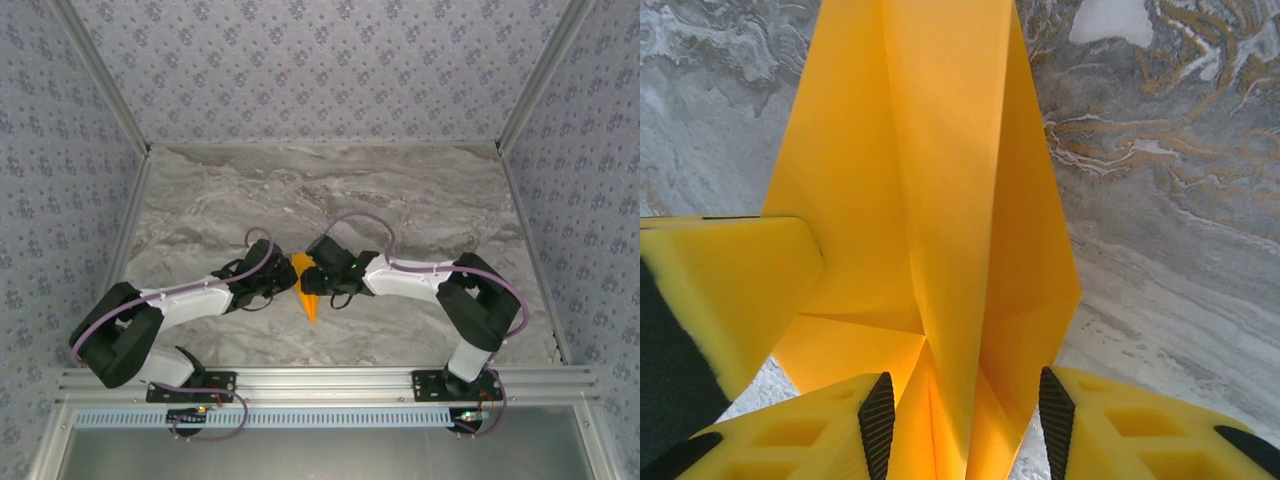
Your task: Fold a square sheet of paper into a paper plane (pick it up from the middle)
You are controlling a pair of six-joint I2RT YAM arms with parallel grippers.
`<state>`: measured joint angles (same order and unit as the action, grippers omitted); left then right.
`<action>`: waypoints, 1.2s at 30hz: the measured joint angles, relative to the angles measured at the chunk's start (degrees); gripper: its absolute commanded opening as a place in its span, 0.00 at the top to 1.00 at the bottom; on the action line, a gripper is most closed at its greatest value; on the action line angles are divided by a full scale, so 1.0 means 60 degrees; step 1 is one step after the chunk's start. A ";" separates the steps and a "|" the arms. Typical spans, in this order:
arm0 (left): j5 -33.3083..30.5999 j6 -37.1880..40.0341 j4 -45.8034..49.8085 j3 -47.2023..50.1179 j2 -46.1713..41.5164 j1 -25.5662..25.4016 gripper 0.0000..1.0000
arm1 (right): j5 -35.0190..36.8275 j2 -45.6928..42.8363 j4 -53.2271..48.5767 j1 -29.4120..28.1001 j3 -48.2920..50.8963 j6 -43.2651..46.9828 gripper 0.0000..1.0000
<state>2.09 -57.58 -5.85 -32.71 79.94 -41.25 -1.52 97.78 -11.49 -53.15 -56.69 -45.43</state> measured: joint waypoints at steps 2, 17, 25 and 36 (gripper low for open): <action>0.0000 0.0000 0.0000 0.0000 0.0000 0.0000 1.00 | -0.0007 0.0047 -0.0044 -0.0007 0.0000 0.0000 0.52; 0.0000 -0.0025 0.0004 0.0000 0.0007 0.0000 1.00 | -0.0725 0.0091 0.0135 -0.0087 0.0040 -0.0011 0.51; -0.0033 -0.0022 0.0087 0.0000 0.0015 0.0000 1.00 | -0.0838 0.0091 0.0171 -0.0157 0.0087 -0.0040 0.46; -0.0109 -0.0022 0.0229 0.0044 0.0135 0.0004 1.00 | -0.0976 0.0091 0.0386 -0.0277 0.0280 -0.0040 0.40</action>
<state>1.43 -57.71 -4.47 -32.45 80.75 -41.23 -7.38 98.32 -9.17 -54.81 -55.00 -45.67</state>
